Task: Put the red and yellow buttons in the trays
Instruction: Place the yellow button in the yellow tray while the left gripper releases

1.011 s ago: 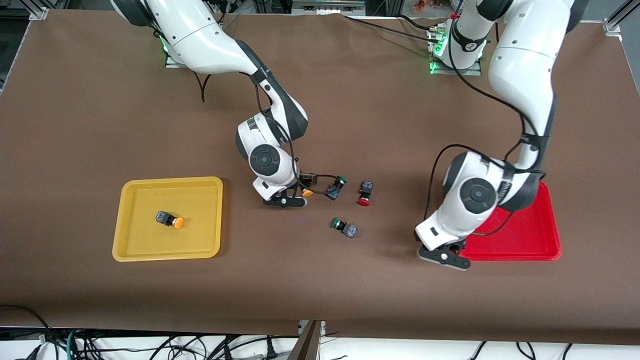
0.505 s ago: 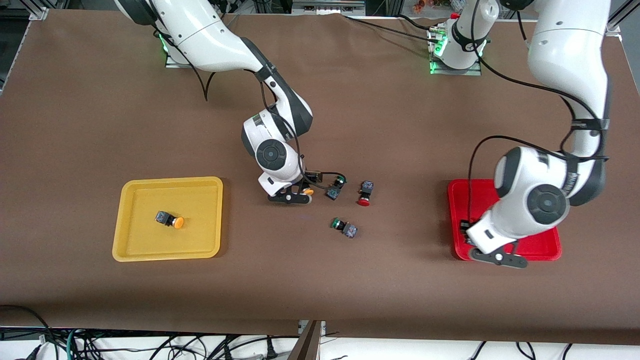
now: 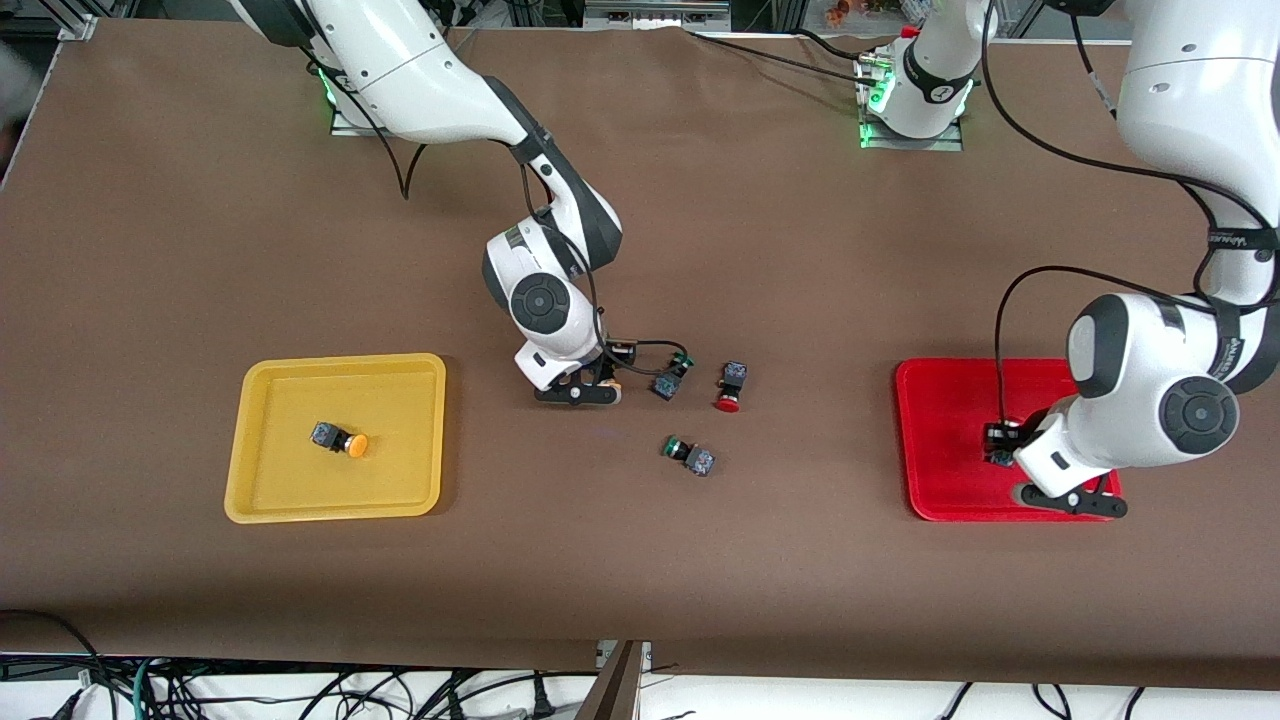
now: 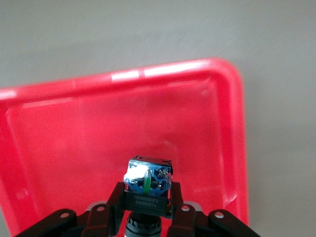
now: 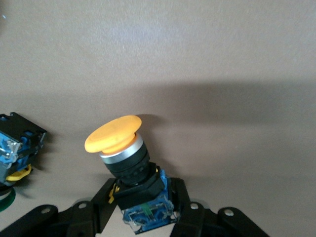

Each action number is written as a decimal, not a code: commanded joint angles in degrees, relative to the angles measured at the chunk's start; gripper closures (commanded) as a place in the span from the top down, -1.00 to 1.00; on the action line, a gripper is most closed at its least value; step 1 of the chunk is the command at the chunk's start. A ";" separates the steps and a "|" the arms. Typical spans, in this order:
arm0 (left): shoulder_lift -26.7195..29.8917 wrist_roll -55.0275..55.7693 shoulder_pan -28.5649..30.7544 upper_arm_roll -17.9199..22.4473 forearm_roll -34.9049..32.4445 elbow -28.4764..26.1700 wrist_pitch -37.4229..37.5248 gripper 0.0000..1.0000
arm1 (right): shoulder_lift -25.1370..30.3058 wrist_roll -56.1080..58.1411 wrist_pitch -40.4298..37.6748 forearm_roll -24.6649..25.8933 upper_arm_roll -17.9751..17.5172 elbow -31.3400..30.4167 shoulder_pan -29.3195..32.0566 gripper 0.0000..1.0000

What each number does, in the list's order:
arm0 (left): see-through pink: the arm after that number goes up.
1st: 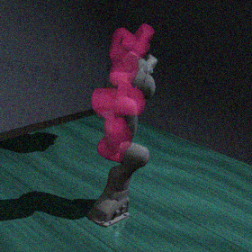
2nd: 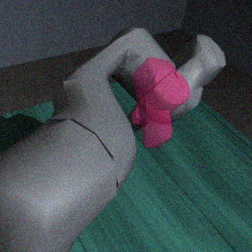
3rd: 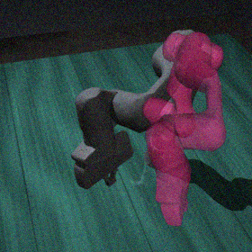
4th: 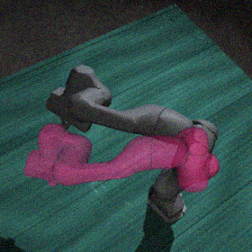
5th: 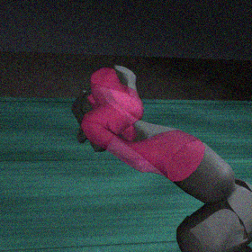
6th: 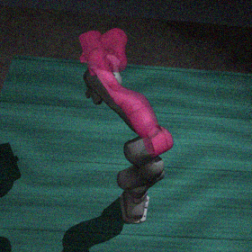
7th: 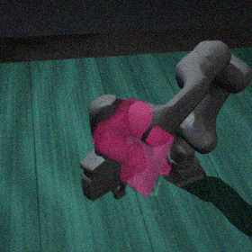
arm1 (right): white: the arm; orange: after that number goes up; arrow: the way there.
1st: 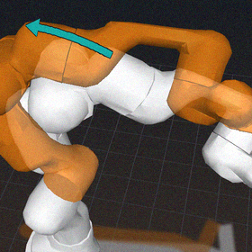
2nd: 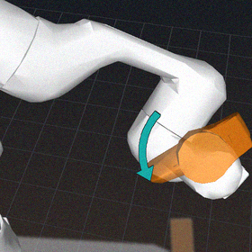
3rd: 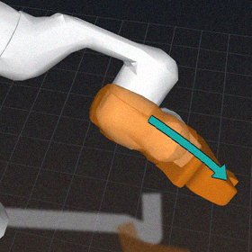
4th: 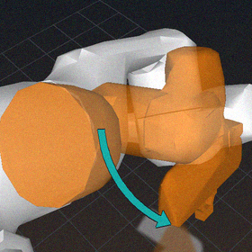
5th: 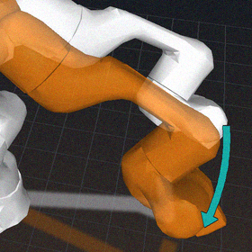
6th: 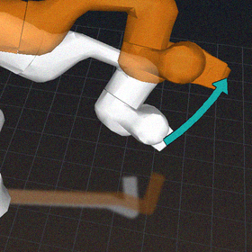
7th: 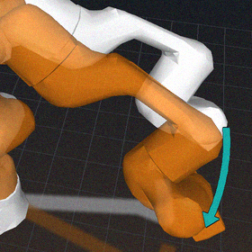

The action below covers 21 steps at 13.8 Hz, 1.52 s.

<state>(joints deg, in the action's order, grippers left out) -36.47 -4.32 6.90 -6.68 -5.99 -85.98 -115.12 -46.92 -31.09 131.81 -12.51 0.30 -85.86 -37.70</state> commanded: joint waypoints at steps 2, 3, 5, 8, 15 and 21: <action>10.27 -1.30 1.27 2.53 1.33 -16.73 -8.17 -0.76 | 2.79 5.41 -4.35 0.03 3.20 -0.89 0.34 -0.75; 11.33 -1.30 1.28 2.98 1.33 -19.54 -10.45 -0.76 | 3.67 8.04 -6.28 -0.06 4.78 -0.89 0.34 -0.75; 12.04 -1.39 2.41 4.56 1.33 -24.04 -15.20 -0.73 | 5.16 13.92 -10.59 -0.14 8.82 -0.89 0.43 -0.74; 11.34 -1.74 4.70 4.65 1.33 -26.16 -21.45 -0.69 | 5.96 26.91 -14.55 -0.23 16.37 -0.89 0.43 -0.74; 6.34 -3.41 7.95 4.57 1.59 -25.38 -27.44 -0.69 | 4.91 40.58 -15.70 -0.85 19.48 -2.64 8.16 -0.23; 3.26 -3.32 7.87 4.57 2.82 -23.18 -31.13 -0.68 | 6.30 39.88 -15.97 -1.02 19.47 -2.47 8.17 0.99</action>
<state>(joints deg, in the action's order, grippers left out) -31.86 -5.96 14.57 -1.86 -4.50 -110.66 -144.99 -42.72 8.71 116.44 -12.72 20.08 -87.82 -29.27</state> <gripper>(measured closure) 0.595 0.026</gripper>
